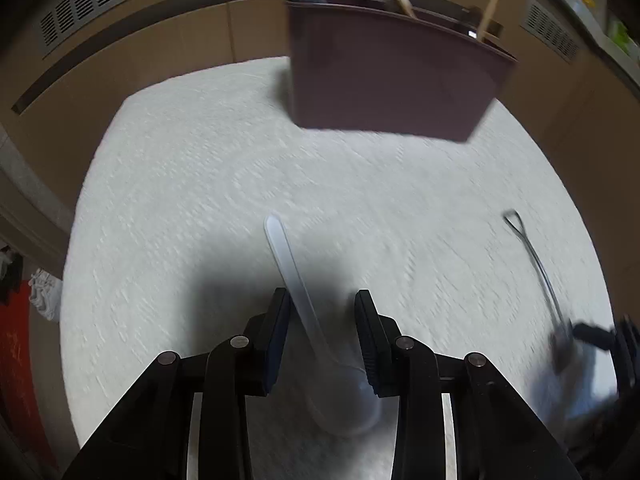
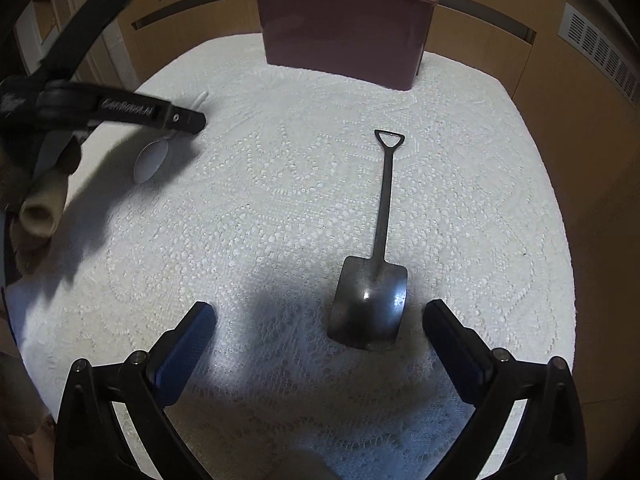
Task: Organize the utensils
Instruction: 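Grasp the silver shovel spoon with the right tool while the left tool grasps the white plastic spoon, then lift the shovel spoon with the right tool while the left tool lifts the white spoon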
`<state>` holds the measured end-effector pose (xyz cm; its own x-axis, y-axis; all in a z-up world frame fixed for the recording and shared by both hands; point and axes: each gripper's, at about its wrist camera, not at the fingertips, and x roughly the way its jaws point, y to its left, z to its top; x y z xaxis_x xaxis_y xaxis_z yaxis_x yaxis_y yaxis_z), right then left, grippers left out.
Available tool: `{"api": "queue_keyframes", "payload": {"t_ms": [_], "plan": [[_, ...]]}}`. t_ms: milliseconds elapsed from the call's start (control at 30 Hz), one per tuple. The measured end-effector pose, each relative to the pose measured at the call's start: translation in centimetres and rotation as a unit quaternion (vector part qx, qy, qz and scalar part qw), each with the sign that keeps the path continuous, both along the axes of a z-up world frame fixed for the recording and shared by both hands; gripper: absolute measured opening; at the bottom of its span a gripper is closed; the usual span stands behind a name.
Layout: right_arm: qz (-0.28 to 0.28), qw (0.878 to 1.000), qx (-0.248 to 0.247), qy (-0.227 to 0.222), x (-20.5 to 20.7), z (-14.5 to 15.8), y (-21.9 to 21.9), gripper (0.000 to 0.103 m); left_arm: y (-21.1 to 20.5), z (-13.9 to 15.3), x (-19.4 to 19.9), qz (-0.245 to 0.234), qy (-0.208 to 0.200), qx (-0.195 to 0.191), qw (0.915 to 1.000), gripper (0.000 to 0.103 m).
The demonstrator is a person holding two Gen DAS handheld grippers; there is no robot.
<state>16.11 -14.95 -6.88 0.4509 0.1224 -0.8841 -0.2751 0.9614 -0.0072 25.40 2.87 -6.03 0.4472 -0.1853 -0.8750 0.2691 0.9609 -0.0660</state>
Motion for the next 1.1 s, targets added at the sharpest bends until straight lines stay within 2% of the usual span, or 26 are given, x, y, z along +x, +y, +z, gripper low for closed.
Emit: {"api": "queue_keyframes", "payload": {"t_ms": [133,200,267,300,333,367,467,533,600,667,800,867,967,1067,1100], "plan": [[0.029,0.999,0.001,0.016,0.6,0.2,-0.1,0.102,-0.3,-0.1,-2.9,-0.018,0.003,-0.007,0.9998,0.034],[0.021,1.000,0.012,0.006,1.0,0.8,-0.9,0.094,-0.2,0.0,-4.3,-0.024,0.003,-0.006,0.9997,0.035],[-0.009,1.000,0.012,-0.027,1.6,2.0,-2.0,0.072,0.1,0.0,-5.1,-0.026,0.008,-0.011,0.9996,0.035],[-0.020,0.999,0.004,-0.043,2.2,2.7,-2.4,0.068,0.4,0.0,-5.5,-0.027,0.011,-0.018,0.9994,0.036],[-0.026,0.998,0.000,-0.052,3.0,3.2,-2.7,0.059,0.5,0.0,-5.8,-0.027,0.012,-0.022,0.9993,0.036],[-0.030,0.998,0.001,-0.050,3.7,3.4,-2.8,0.050,0.8,0.1,-6.1,-0.025,0.012,-0.025,0.9993,0.037],[-0.043,0.999,0.019,-0.008,6.3,3.0,-3.2,0.037,1.1,0.0,-6.4,-0.023,0.012,-0.038,0.9989,0.038],[-0.039,0.999,0.030,0.008,6.2,2.8,-3.4,0.037,1.4,0.0,-6.5,-0.019,0.013,-0.050,0.9985,0.039],[-0.032,0.999,0.024,0.000,4.6,2.9,-3.2,0.037,1.5,-0.1,-6.4,-0.014,0.013,-0.065,0.9977,0.043],[-0.033,0.999,0.015,-0.007,2.6,2.8,-3.2,0.038,1.4,-0.1,-6.5,-0.012,0.011,-0.074,0.9971,0.051],[-0.056,0.998,0.018,-0.009,-0.1,1.5,-2.8,0.038,1.2,-0.1,-6.8,0.000,-0.003,-0.083,0.9965,0.055],[-0.073,0.997,0.008,-0.030,-0.7,1.2,-2.3,0.036,1.5,-0.1,-7.0,0.011,-0.006,-0.092,0.9957,0.055],[-0.044,0.997,-0.036,-0.047,-1.0,1.6,-0.8,0.031,2.5,0.1,-7.3,0.029,-0.004,-0.095,0.9950,0.055],[-0.023,0.995,-0.052,-0.084,-1.3,3.9,-0.6,0.030,3.6,0.1,-7.4,0.046,0.000,-0.094,0.9945,0.056],[-0.022,0.992,-0.053,-0.109,-1.3,5.4,-0.9,0.029,3.8,0.1,-7.4,0.050,0.002,-0.094,0.9943,0.056]]}}
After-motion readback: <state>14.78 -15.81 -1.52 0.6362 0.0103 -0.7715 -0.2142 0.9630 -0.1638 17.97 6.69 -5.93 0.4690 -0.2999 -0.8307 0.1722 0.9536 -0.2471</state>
